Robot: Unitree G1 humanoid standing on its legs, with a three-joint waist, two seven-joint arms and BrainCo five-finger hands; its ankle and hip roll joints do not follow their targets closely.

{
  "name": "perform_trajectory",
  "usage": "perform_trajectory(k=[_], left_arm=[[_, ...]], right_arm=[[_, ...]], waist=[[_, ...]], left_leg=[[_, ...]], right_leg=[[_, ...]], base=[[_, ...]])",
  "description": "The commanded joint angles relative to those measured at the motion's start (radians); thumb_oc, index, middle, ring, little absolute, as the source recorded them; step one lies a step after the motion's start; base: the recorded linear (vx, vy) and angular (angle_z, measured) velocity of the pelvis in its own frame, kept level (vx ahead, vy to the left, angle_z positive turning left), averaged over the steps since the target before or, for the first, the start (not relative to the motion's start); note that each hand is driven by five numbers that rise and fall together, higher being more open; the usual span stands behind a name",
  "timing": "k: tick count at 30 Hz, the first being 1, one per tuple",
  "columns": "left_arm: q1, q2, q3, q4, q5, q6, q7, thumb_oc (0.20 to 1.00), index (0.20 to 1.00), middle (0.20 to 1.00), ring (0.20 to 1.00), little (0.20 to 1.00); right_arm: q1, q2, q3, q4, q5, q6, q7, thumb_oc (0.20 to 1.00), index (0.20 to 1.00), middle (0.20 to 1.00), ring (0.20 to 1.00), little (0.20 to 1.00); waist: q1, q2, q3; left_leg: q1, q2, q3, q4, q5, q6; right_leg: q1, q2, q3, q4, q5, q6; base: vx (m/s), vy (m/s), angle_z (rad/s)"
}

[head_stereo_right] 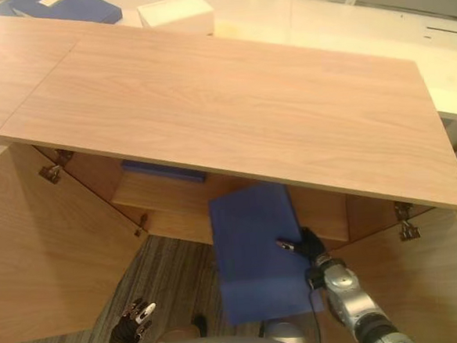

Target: Put the empty folder in the office cabinet

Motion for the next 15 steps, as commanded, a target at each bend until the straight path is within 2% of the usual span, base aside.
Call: perform_trajectory(k=[1, 6, 9, 10, 12, 14, 15], left_arm=[[-0.012, 0.025, -0.072, -0.035, 0.022, -0.028, -0.014, 1.000, 1.000, 1.000, 1.000, 1.000], [-0.062, 0.014, -0.132, -0.043, -0.008, -0.029, 0.007, 1.000, 1.000, 1.000, 1.000, 1.000], [-0.078, 0.006, -0.162, -0.043, -0.025, -0.036, 0.022, 1.000, 1.000, 1.000, 1.000, 1.000], [-0.078, 0.006, -0.162, -0.043, -0.025, -0.036, 0.022, 1.000, 1.000, 1.000, 1.000, 1.000], [-0.099, -0.010, -0.194, -0.032, -0.045, -0.047, 0.038, 1.000, 1.000, 1.000, 1.000, 1.000], [-0.103, -0.011, -0.199, -0.030, -0.049, -0.050, 0.038, 1.000, 1.000, 1.000, 1.000, 1.000], [-0.108, -0.016, -0.211, -0.026, -0.054, -0.057, 0.045, 1.000, 1.000, 1.000, 1.000, 1.000]], right_arm=[[-0.078, -0.001, -0.011, 0.000, 0.103, -0.030, -0.101, 0.200, 0.200, 0.200, 0.200, 0.200], [-0.168, 0.026, -0.006, 0.044, 0.097, -0.058, -0.170, 0.200, 0.200, 0.200, 0.200, 0.200], [-0.219, 0.043, -0.013, 0.070, 0.132, -0.038, -0.267, 0.200, 0.200, 0.200, 0.200, 0.200], [-0.219, 0.043, -0.013, 0.070, 0.132, -0.038, -0.267, 0.200, 0.200, 0.200, 0.200, 0.200], [-0.288, 0.060, -0.052, 0.133, 0.166, -0.035, -0.359, 0.200, 0.200, 0.200, 0.200, 0.200], [-0.299, 0.062, -0.058, 0.144, 0.171, -0.035, -0.375, 0.200, 0.200, 0.200, 0.200, 0.200], [-0.324, 0.069, -0.074, 0.163, 0.188, -0.028, -0.429, 0.200, 0.200, 0.200, 0.200, 0.200]], waist=[[0.012, -0.001, -0.005], [0.014, 0.028, 0.040], [0.017, 0.044, 0.062], [0.017, 0.044, 0.062], [0.018, 0.064, 0.085], [0.019, 0.067, 0.089], [0.020, 0.074, 0.098]], left_leg=[[-0.041, -0.085, 0.070, 0.071, -0.113, 0.115], [-0.082, -0.082, 0.071, 0.070, -0.102, 0.112], [-0.097, -0.081, 0.068, 0.066, -0.096, 0.108], [-0.097, -0.081, 0.068, 0.066, -0.096, 0.108], [-0.115, -0.078, 0.063, 0.058, -0.089, 0.103], [-0.119, -0.077, 0.063, 0.058, -0.088, 0.101], [-0.129, -0.075, 0.060, 0.059, -0.086, 0.099]], right_leg=[[-0.201, -0.039, 0.056, 0.036, 0.062, 0.082], [-0.257, -0.039, 0.054, 0.062, 0.051, 0.068], [-0.283, -0.042, 0.052, 0.081, 0.047, 0.061], [-0.283, -0.042, 0.052, 0.081, 0.047, 0.061], [-0.314, -0.046, 0.044, 0.114, 0.042, 0.050], [-0.319, -0.046, 0.042, 0.119, 0.040, 0.047], [-0.331, -0.046, 0.038, 0.127, 0.037, 0.042]], base=[[0.04, -0.054, -0.08], [0.01, -0.052, -0.06], [0.02, -0.028, -0.02], [0.01, -0.035, 0.00], [0.01, -0.041, 0.00], [0.00, 0.000, 0.00], [-0.01, -0.026, 0.04]])
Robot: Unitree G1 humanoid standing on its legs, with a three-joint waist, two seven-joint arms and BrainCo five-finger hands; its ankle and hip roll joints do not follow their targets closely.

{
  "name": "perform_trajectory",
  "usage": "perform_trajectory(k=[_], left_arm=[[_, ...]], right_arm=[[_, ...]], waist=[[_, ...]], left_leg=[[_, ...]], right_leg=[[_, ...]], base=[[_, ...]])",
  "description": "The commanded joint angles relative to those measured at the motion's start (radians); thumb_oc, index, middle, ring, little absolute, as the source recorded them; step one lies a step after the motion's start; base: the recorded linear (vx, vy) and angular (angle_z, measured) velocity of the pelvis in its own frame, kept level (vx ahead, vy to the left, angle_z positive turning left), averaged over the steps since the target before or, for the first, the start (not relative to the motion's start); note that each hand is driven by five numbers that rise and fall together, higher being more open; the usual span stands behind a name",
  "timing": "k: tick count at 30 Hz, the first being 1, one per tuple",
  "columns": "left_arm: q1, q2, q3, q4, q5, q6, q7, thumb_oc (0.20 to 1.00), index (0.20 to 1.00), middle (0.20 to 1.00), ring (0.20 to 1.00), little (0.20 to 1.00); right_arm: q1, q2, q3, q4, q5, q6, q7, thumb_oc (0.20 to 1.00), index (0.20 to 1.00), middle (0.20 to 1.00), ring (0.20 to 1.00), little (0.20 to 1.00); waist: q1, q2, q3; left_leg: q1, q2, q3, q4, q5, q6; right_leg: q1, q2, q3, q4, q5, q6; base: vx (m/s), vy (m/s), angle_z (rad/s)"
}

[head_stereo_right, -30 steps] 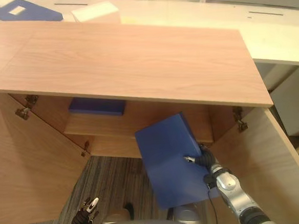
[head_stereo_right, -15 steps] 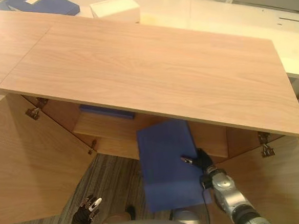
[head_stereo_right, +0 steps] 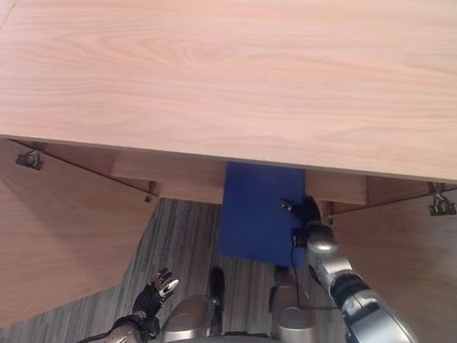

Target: Put the empty folder in the office cabinet

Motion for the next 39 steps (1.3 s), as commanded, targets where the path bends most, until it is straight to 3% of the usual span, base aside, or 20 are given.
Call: perform_trajectory(k=[1, 7, 15, 20, 22, 24, 32, 35, 39], left_arm=[[0.026, -0.006, -0.056, 0.004, -0.030, -0.054, 0.020, 1.000, 1.000, 1.000, 1.000, 1.000], [-0.005, -0.014, -0.101, 0.018, -0.078, -0.079, 0.036, 1.000, 1.000, 1.000, 1.000, 1.000], [-0.020, -0.006, -0.127, -0.010, -0.118, -0.067, 0.075, 1.000, 1.000, 1.000, 1.000, 1.000], [-0.020, -0.002, -0.139, -0.014, -0.134, -0.058, 0.091, 1.000, 1.000, 1.000, 1.000, 1.000], [-0.022, -0.001, -0.142, -0.022, -0.131, -0.045, 0.103, 1.000, 1.000, 1.000, 1.000, 1.000], [-0.023, 0.001, -0.148, -0.028, -0.139, -0.040, 0.110, 1.000, 1.000, 1.000, 1.000, 1.000], [-0.038, 0.007, -0.157, -0.058, -0.181, -0.017, 0.106, 1.000, 1.000, 1.000, 1.000, 1.000], [-0.045, 0.009, -0.152, -0.066, -0.188, -0.008, 0.094, 1.000, 1.000, 1.000, 1.000, 1.000], [-0.056, 0.011, -0.157, -0.093, -0.194, -0.003, 0.078, 1.000, 1.000, 1.000, 1.000, 1.000]], right_arm=[[-0.050, 0.017, -0.045, 0.001, 0.067, -0.037, -0.132, 0.200, 0.200, 0.200, 0.200, 0.200], [-0.194, 0.010, -0.149, 0.125, 0.241, -0.060, -0.293, 0.200, 0.200, 0.200, 0.200, 0.200], [-0.339, -0.052, -0.292, 0.188, 0.536, -0.115, -0.392, 0.200, 0.200, 0.200, 0.200, 0.200], [-0.434, -0.100, -0.394, 0.268, 0.702, -0.131, -0.392, 0.200, 0.200, 0.200, 0.200, 0.200], [-0.467, -0.113, -0.405, 0.276, 0.704, -0.146, -0.389, 0.200, 0.200, 0.200, 0.200, 0.200], [-0.500, -0.131, -0.400, 0.279, 0.661, -0.210, -0.441, 0.200, 0.200, 0.200, 0.200, 0.200], [-0.624, -0.198, -0.361, 0.291, 0.750, -0.145, -0.420, 0.200, 0.200, 0.200, 0.200, 0.200], [-0.677, -0.224, -0.353, 0.293, 0.829, -0.155, -0.443, 0.200, 0.200, 0.200, 0.200, 0.200], [-0.764, -0.256, -0.341, 0.303, 0.825, -0.226, -0.513, 0.200, 0.200, 0.200, 0.200, 0.200]], waist=[[0.022, -0.016, -0.043], [0.036, 0.011, -0.012], [0.057, 0.034, -0.001], [0.076, 0.047, 0.006], [0.080, 0.052, 0.011], [0.081, 0.057, 0.019], [0.085, 0.095, 0.054], [0.089, 0.111, 0.069], [0.095, 0.137, 0.094]], left_leg=[[0.002, -0.053, 0.043, 0.029, -0.097, 0.092], [-0.036, -0.041, 0.037, 0.037, -0.088, 0.078], [-0.051, -0.029, 0.030, 0.031, -0.077, 0.061], [-0.069, -0.027, 0.024, 0.045, -0.075, 0.059], [-0.077, -0.029, 0.021, 0.050, -0.071, 0.058], [-0.086, -0.028, 0.022, 0.057, -0.070, 0.056], [-0.132, -0.026, 0.023, 0.073, -0.059, 0.043], [-0.159, -0.023, 0.024, 0.086, -0.056, 0.037], [-0.210, -0.021, 0.030, 0.101, -0.042, 0.031]], right_leg=[[-0.184, -0.021, 0.023, 0.098, 0.011, 0.041], [-0.211, -0.019, 0.001, 0.127, -0.012, 0.019], [-0.220, -0.019, -0.019, 0.155, -0.041, 0.003], [-0.221, -0.019, -0.029, 0.173, -0.060, -0.004], [-0.224, -0.019, -0.030, 0.181, -0.064, -0.007], [-0.233, -0.021, -0.029, 0.192, -0.069, -0.008], [-0.285, -0.020, -0.024, 0.251, -0.110, -0.030], [-0.305, -0.016, -0.025, 0.279, -0.137, -0.040], [-0.339, -0.014, -0.028, 0.305, -0.160, -0.053]], base=[[-0.02, -0.044, 0.07], [0.02, -0.064, 0.04], [0.01, -0.038, 0.09], [0.02, -0.048, 0.03], [0.03, -0.030, 0.12], [0.03, -0.024, 0.07], [0.04, -0.010, 0.00], [0.01, -0.010, 0.00], [0.00, -0.009, 0.00]])
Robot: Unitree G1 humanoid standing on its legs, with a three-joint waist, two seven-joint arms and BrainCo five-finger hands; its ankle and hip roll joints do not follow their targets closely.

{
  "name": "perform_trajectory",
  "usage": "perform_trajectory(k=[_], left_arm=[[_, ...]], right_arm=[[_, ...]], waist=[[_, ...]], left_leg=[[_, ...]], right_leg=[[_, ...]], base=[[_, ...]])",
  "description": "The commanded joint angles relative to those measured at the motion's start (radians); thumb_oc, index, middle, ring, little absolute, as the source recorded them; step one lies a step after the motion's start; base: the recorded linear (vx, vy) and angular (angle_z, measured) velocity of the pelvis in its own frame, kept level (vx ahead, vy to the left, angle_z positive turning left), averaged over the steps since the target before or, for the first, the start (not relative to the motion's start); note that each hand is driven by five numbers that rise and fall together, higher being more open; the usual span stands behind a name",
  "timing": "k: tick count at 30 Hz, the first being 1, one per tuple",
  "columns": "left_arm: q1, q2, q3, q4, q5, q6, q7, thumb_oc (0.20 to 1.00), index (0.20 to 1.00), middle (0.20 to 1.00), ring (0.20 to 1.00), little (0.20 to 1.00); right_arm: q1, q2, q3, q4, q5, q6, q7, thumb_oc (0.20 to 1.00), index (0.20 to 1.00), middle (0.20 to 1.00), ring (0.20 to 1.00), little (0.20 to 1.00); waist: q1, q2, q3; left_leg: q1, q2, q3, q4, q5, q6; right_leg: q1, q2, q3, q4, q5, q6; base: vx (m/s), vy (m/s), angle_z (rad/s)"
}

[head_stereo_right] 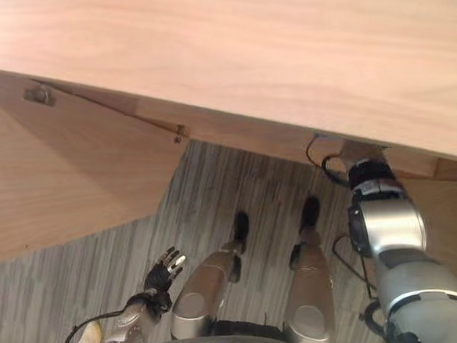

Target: Put the empty folder in the office cabinet

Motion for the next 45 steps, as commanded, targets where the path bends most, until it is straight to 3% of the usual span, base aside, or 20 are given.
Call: perform_trajectory(k=[1, 4, 8, 13, 21, 22, 23, 28, 29, 31, 33, 39, 40, 43, 45], left_arm=[[0.031, 0.013, -0.059, -0.041, -0.038, -0.012, -0.015, 1.000, 1.000, 1.000, 1.000, 1.000], [0.041, 0.006, -0.065, -0.051, -0.061, -0.033, -0.013, 1.000, 1.000, 1.000, 1.000, 1.000], [0.053, -0.006, -0.067, -0.070, -0.074, -0.038, -0.008, 1.000, 1.000, 1.000, 1.000, 1.000], [0.076, -0.012, -0.071, -0.097, -0.079, -0.042, -0.022, 1.000, 1.000, 1.000, 1.000, 1.000], [0.099, -0.014, -0.057, -0.105, -0.097, -0.057, -0.063, 1.000, 1.000, 1.000, 1.000, 1.000], [0.101, -0.015, -0.056, -0.102, -0.098, -0.060, -0.068, 1.000, 1.000, 1.000, 1.000, 1.000], [0.106, -0.019, -0.051, -0.097, -0.093, -0.065, -0.080, 1.000, 1.000, 1.000, 1.000, 1.000], [0.110, -0.015, -0.049, -0.091, -0.107, -0.080, -0.114, 1.000, 1.000, 1.000, 1.000, 1.000], [0.113, -0.014, -0.049, -0.091, -0.106, -0.081, -0.117, 1.000, 1.000, 1.000, 1.000, 1.000], [0.111, -0.012, -0.051, -0.092, -0.105, -0.086, -0.118, 1.000, 1.000, 1.000, 1.000, 1.000], [0.107, -0.010, -0.054, -0.091, -0.098, -0.084, -0.111, 1.000, 1.000, 1.000, 1.000, 1.000], [0.110, -0.004, -0.058, -0.093, -0.083, -0.094, -0.097, 1.000, 1.000, 1.000, 1.000, 1.000], [0.108, -0.003, -0.059, -0.100, -0.079, -0.094, -0.085, 1.000, 1.000, 1.000, 1.000, 1.000], [0.109, 0.003, -0.063, -0.105, -0.073, -0.092, -0.076, 1.000, 1.000, 1.000, 1.000, 1.000], [0.106, 0.009, -0.070, -0.118, -0.065, -0.091, -0.066, 1.000, 1.000, 1.000, 1.000, 1.000]], right_arm=[[-0.084, -0.097, 0.024, 0.018, 0.022, -0.106, -0.085, 0.200, 0.200, 0.200, 0.200, 0.200], [-0.155, -0.118, 0.033, 0.023, 0.065, -0.168, -0.141, 0.200, 0.200, 0.200, 0.200, 0.200], [-0.221, -0.154, 0.058, 0.034, 0.086, -0.198, -0.178, 0.200, 0.200, 0.200, 0.200, 0.200], [-0.315, -0.193, 0.126, 0.033, -0.002, -0.163, -0.194, 0.200, 0.200, 0.200, 0.200, 0.200], [-0.368, -0.198, 0.221, 0.023, -0.124, -0.076, -0.209, 0.200, 0.200, 0.200, 0.200, 0.200], [-0.370, -0.197, 0.225, 0.023, -0.111, -0.064, -0.215, 0.426, 0.426, 0.426, 0.426, 0.426], [-0.371, -0.196, 0.233, 0.026, -0.088, -0.042, -0.204, 1.000, 1.000, 1.000, 1.000, 1.000], [-0.370, -0.185, 0.246, 0.037, -0.067, -0.033, -0.216, 1.000, 1.000, 1.000, 1.000, 1.000], [-0.370, -0.182, 0.247, 0.039, -0.068, -0.031, -0.221, 1.000, 1.000, 1.000, 1.000, 1.000], [-0.373, -0.178, 0.244, 0.042, -0.062, -0.007, -0.206, 1.000, 1.000, 1.000, 1.000, 1.000], [-0.382, -0.164, 0.248, 0.052, -0.041, 0.067, -0.198, 1.000, 1.000, 1.000, 1.000, 1.000], [-0.376, -0.157, 0.264, 0.086, -0.014, 0.137, -0.191, 1.000, 1.000, 1.000, 1.000, 1.000], [-0.370, -0.157, 0.266, 0.094, -0.011, 0.147, -0.170, 1.000, 1.000, 1.000, 1.000, 1.000], [-0.362, -0.160, 0.267, 0.101, -0.021, 0.163, -0.124, 1.000, 1.000, 1.000, 1.000, 1.000], [-0.357, -0.159, 0.267, 0.095, -0.051, 0.152, -0.076, 1.000, 1.000, 1.000, 1.000, 1.000]], waist=[[0.011, 0.036, -0.023], [0.015, 0.054, -0.023], [0.020, 0.074, -0.023], [0.023, 0.103, -0.023], [0.027, 0.116, -0.023], [0.027, 0.118, -0.023], [0.027, 0.122, -0.023], [0.025, 0.130, -0.023], [0.027, 0.133, -0.023], [0.025, 0.132, -0.023], [0.026, 0.133, -0.023], [0.031, 0.128, -0.023], [0.029, 0.124, -0.023], [0.032, 0.121, -0.023], [0.031, 0.118, -0.023]], left_leg=[[0.035, 0.019, 0.070, 0.046, -0.108, 0.032], [-0.038, 0.017, 0.068, 0.086, -0.106, 0.034], [-0.104, 0.012, 0.067, 0.119, -0.099, 0.033], [-0.171, 0.005, 0.073, 0.147, -0.069, 0.024], [-0.238, 0.009, 0.099, 0.183, -0.045, 0.009], [-0.241, 0.010, 0.101, 0.184, -0.041, 0.008], [-0.247, 0.012, 0.107, 0.187, -0.038, 0.006], [-0.254, 0.016, 0.116, 0.192, -0.024, -0.002], [-0.240, 0.015, 0.108, 0.194, -0.041, -0.007], [-0.261, 0.014, 0.119, 0.198, -0.024, -0.002], [-0.265, 0.013, 0.121, 0.203, -0.023, -0.001], [-0.266, 0.014, 0.116, 0.228, -0.050, -0.004], [-0.292, 0.015, 0.127, 0.238, -0.036, 0.003], [-0.286, 0.014, 0.118, 0.252, -0.063, 0.001], [-0.319, 0.012, 0.126, 0.265, -0.050, 0.008]], right_leg=[[-0.072, 0.035, 0.002, 0.166, -0.164, -0.036], [-0.131, 0.037, 0.008, 0.205, -0.186, -0.050], [-0.186, 0.039, 0.013, 0.239, -0.203, -0.066], [-0.240, 0.044, 0.018, 0.256, -0.216, -0.089], [-0.277, 0.037, 0.016, 0.241, -0.212, -0.101], [-0.278, 0.037, 0.016, 0.239, -0.212, -0.102], [-0.283, 0.036, 0.017, 0.239, -0.213, -0.105], [-0.281, 0.038, 0.020, 0.234, -0.218, -0.110], [-0.265, 0.041, 0.031, 0.234, -0.241, -0.104], [-0.279, 0.038, 0.023, 0.226, -0.215, -0.111], [-0.275, 0.039, 0.028, 0.222, -0.213, -0.111], [-0.259, 0.044, 0.040, 0.229, -0.236, -0.104], [-0.275, 0.042, 0.033, 0.226, -0.214, -0.110], [-0.263, 0.045, 0.044, 0.235, -0.238, -0.103], [-0.282, 0.041, 0.036, 0.234, -0.217, -0.108]], base=[[0.00, 0.000, 0.00], [0.03, -0.031, -0.04], [0.02, -0.010, -0.05], [0.00, -0.001, -0.02], [0.00, 0.004, -0.05], [-0.01, 0.026, -0.11], [-0.01, 0.017, -0.07], [-0.01, 0.020, -0.08], [0.00, 0.000, 0.00], [-0.06, -0.002, -0.04], [-0.01, -0.002, -0.02], [0.02, -0.013, 0.01], [-0.06, -0.022, 0.02], [0.01, -0.036, 0.07], [-0.03, -0.043, 0.02]])
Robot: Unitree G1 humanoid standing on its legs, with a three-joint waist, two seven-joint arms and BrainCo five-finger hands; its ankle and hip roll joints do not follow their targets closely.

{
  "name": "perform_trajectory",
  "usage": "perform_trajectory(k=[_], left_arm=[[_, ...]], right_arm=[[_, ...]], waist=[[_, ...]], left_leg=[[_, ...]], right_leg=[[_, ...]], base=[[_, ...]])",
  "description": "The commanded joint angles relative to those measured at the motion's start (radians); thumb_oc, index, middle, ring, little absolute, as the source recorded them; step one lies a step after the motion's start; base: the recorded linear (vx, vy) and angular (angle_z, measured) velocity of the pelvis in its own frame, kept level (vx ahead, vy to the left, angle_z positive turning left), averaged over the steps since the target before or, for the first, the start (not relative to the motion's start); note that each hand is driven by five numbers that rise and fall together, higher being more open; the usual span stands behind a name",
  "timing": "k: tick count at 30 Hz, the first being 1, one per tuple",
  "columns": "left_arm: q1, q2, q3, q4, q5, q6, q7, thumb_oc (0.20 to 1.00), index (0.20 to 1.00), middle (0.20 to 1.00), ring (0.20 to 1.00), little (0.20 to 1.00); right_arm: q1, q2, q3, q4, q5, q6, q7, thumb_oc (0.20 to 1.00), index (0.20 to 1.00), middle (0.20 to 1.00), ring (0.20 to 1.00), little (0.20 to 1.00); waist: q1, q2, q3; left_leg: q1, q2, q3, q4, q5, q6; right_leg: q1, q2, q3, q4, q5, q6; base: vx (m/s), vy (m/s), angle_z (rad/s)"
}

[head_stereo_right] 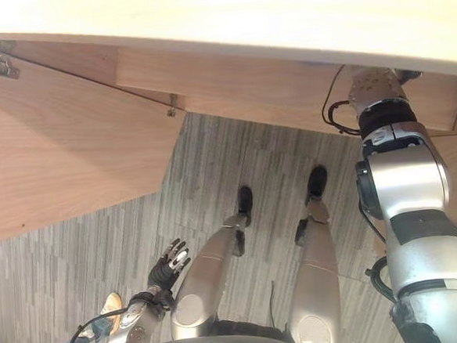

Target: Put the empty folder in the office cabinet

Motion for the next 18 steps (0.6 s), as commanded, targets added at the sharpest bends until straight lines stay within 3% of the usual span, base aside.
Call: perform_trajectory(k=[1, 6, 7, 10, 11, 13, 16, 18], left_arm=[[0.067, 0.018, -0.062, -0.047, 0.006, -0.019, 0.021, 1.000, 1.000, 1.000, 1.000, 1.000], [0.063, 0.026, -0.064, -0.059, 0.011, -0.011, 0.033, 1.000, 1.000, 1.000, 1.000, 1.000], [0.065, 0.029, -0.065, -0.060, 0.013, -0.009, 0.034, 1.000, 1.000, 1.000, 1.000, 1.000], [0.060, 0.031, -0.064, -0.059, 0.013, -0.013, 0.033, 1.000, 1.000, 1.000, 1.000, 1.000], [0.059, 0.037, -0.067, -0.056, 0.009, -0.022, 0.033, 1.000, 1.000, 1.000, 1.000, 1.000], [0.061, 0.041, -0.059, -0.049, 0.018, -0.031, 0.015, 1.000, 1.000, 1.000, 1.000, 1.000], [0.063, 0.052, -0.056, -0.050, 0.020, -0.040, 0.004, 1.000, 1.000, 1.000, 1.000, 1.000], [0.062, 0.057, -0.054, -0.052, 0.025, -0.044, -0.002, 1.000, 1.000, 1.000, 1.000, 1.000]], right_arm=[[-0.049, -0.072, 0.068, -0.017, -0.075, -0.024, 0.084, 1.000, 1.000, 1.000, 1.000, 1.000], [-0.040, -0.066, 0.071, -0.029, -0.095, -0.021, 0.089, 1.000, 1.000, 1.000, 1.000, 1.000], [-0.033, -0.065, 0.069, -0.029, -0.110, -0.012, 0.089, 1.000, 1.000, 1.000, 1.000, 1.000], [-0.027, -0.066, 0.065, -0.028, -0.154, 0.012, 0.078, 1.000, 1.000, 1.000, 1.000, 1.000], [-0.013, -0.069, 0.069, -0.024, -0.263, 0.064, 0.072, 1.000, 1.000, 1.000, 1.000, 1.000], [0.020, -0.070, 0.087, -0.024, -0.423, 0.095, 0.056, 1.000, 1.000, 1.000, 1.000, 1.000], [0.075, -0.067, 0.109, -0.009, -0.528, 0.185, 0.120, 1.000, 1.000, 1.000, 1.000, 1.000], [0.108, -0.063, 0.119, 0.005, -0.552, 0.197, 0.135, 1.000, 1.000, 1.000, 1.000, 1.000]], waist=[[0.005, 0.098, -0.011], [0.003, 0.095, -0.011], [0.005, 0.095, -0.011], [0.002, 0.090, -0.011], [0.001, 0.083, -0.011], [-0.001, 0.072, -0.011], [-0.005, 0.058, -0.011], [-0.008, 0.050, -0.011]], left_leg=[[-0.055, 0.012, 0.060, 0.105, -0.051, 0.025], [-0.071, 0.008, 0.062, 0.122, -0.055, 0.027], [-0.057, 0.007, 0.053, 0.128, -0.077, 0.023], [-0.084, 0.006, 0.062, 0.137, -0.062, 0.031], [-0.088, 0.004, 0.060, 0.144, -0.070, 0.033], [-0.084, 0.002, 0.059, 0.146, -0.074, 0.037], [-0.069, 0.000, 0.060, 0.143, -0.079, 0.041], [-0.060, -0.001, 0.062, 0.144, -0.088, 0.046]], right_leg=[[0.016, 0.039, -0.041, 0.084, -0.221, -0.053], [0.015, 0.040, -0.038, 0.082, -0.219, -0.052], [0.029, 0.044, -0.028, 0.089, -0.243, -0.045], [0.013, 0.040, -0.035, 0.084, -0.218, -0.050], [0.014, 0.041, -0.034, 0.084, -0.217, -0.048], [0.025, 0.044, -0.035, 0.078, -0.212, -0.046], [0.045, 0.043, -0.035, 0.064, -0.202, -0.040], [0.056, 0.042, -0.033, 0.057, -0.197, -0.036]], base=[[0.00, -0.020, 0.05], [0.02, -0.002, 0.00], [0.00, 0.000, 0.00], [-0.02, 0.000, 0.00], [0.00, 0.000, 0.00], [-0.02, -0.002, 0.01], [-0.04, 0.012, 0.03], [-0.05, 0.028, 0.01]])
